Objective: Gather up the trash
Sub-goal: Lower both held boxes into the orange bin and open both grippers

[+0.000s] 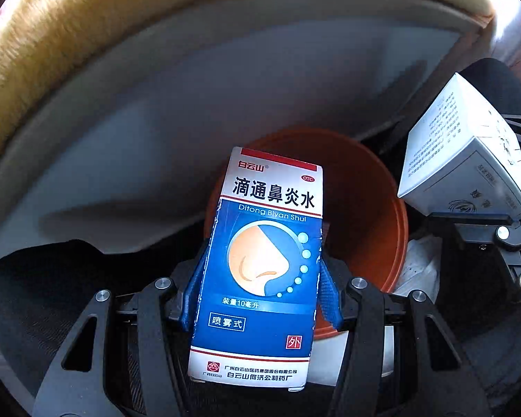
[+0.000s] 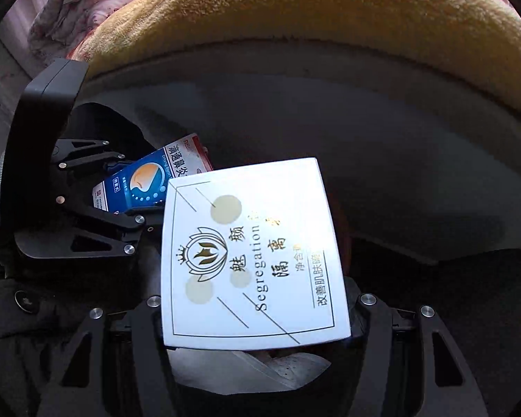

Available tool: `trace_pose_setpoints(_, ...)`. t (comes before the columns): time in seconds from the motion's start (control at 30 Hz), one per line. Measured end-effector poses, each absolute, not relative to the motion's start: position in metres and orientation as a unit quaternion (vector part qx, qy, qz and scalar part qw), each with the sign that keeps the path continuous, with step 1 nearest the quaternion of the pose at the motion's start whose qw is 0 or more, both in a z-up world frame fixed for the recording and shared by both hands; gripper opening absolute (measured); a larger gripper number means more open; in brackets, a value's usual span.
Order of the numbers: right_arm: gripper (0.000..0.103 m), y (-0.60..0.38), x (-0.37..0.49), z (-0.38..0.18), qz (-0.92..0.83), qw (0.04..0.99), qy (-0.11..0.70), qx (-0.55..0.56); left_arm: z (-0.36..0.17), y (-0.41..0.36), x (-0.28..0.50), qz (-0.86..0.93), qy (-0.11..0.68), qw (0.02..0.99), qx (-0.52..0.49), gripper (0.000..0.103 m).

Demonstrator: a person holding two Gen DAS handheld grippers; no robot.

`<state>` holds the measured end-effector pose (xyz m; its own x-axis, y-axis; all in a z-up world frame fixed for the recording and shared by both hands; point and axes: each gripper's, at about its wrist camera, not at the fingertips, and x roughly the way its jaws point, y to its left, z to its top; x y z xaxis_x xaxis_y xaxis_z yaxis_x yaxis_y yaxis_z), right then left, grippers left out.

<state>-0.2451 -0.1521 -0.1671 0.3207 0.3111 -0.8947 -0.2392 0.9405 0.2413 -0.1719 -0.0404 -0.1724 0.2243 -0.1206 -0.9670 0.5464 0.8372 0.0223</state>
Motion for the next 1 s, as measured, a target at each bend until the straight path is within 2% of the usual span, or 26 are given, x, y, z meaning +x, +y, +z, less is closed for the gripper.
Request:
trace_pose_setpoints(0.7, 0.062, -0.146, -0.216, -0.206, 0.172, 0.770, 0.613, 0.042, -0.229, -0.051, -0.149, -0.200, 0.664, 0.693, 0.198, 0.053)
trace_pose_setpoints(0.77, 0.066, -0.144, -0.212, -0.208, 0.168, 0.766, 0.620, 0.036, -0.234, -0.054, -0.149, -0.197, 0.671, 0.684, 0.208, 0.057)
trace_pose_setpoints(0.8, 0.075, -0.144, -0.212, -0.209, 0.164, 0.766, 0.621, 0.034, -0.236, -0.055, -0.149, -0.193, 0.673, 0.681, 0.215, 0.069)
trace_pose_setpoints(0.83, 0.078, -0.143, -0.211, -0.208, 0.160, 0.768, 0.620, 0.033, -0.236, -0.057, -0.150, -0.192, 0.672, 0.681, 0.218, 0.074)
trace_pose_setpoints(1.0, 0.078, -0.149, -0.214, -0.196, 0.150, 0.779, 0.607, 0.039, -0.229, -0.058, -0.150, -0.192, 0.667, 0.688, 0.212, 0.079)
